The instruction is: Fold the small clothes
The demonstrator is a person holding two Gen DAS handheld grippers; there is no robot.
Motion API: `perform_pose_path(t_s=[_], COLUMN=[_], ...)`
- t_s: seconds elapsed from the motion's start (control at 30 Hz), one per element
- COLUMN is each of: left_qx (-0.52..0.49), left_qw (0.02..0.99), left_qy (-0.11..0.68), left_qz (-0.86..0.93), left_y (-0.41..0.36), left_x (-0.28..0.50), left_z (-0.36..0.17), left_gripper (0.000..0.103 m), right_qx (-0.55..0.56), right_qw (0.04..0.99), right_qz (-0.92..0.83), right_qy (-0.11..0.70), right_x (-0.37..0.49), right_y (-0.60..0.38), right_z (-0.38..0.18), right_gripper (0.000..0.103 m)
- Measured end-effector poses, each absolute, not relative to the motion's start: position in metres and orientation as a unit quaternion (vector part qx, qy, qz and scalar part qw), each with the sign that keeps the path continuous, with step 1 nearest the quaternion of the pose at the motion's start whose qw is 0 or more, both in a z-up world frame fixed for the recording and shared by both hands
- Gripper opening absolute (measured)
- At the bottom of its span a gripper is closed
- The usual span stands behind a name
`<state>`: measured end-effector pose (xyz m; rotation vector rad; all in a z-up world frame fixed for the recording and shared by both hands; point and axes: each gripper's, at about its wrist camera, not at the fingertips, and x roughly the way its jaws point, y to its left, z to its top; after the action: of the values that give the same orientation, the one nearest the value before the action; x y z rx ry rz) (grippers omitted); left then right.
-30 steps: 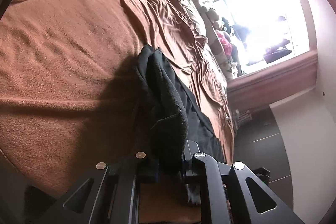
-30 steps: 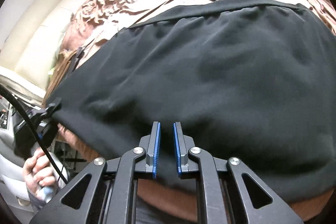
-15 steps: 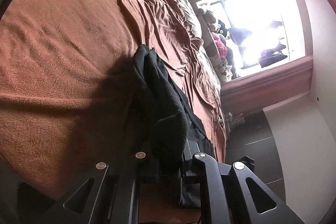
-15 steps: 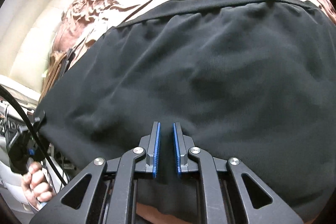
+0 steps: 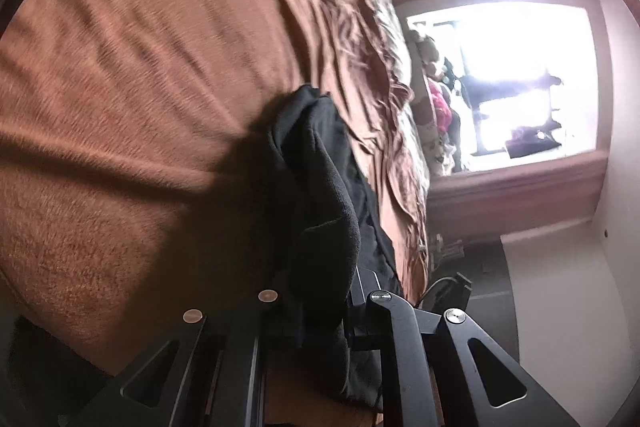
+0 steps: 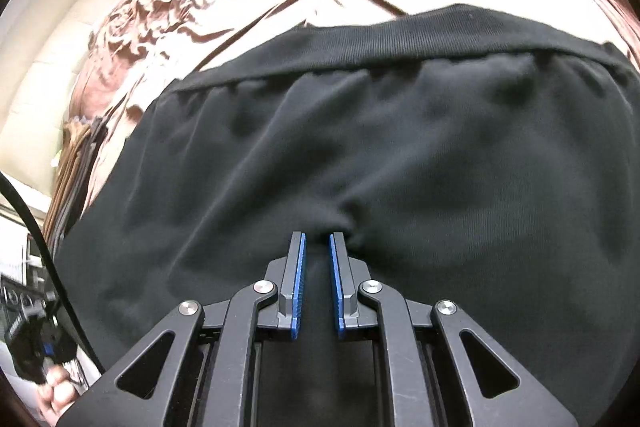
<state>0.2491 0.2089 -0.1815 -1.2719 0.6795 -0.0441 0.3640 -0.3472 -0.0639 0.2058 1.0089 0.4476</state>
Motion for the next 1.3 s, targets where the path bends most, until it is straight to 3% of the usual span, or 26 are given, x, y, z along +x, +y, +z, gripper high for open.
perform_pose_path(t_s=[0.73, 1.3], left_qx=[-0.602, -0.608], left_qw=[0.744, 0.747], left_qy=[0.286, 0.228], left_qz=[-0.042, -0.142], left_y=[0.211, 0.187], left_x=[0.235, 0.259], left_z=[-0.196, -0.142], left_gripper=[0.014, 0.014], right_qx=[0.093, 0.145], right_qw=[0.870, 0.861], right_qz=[0.145, 0.207], right_qy=[0.462, 0.441], right_x=[0.439, 0.341], right_y=[-0.325, -0.375], right_z=[-0.064, -0.028], right_gripper=[0.006, 0.010])
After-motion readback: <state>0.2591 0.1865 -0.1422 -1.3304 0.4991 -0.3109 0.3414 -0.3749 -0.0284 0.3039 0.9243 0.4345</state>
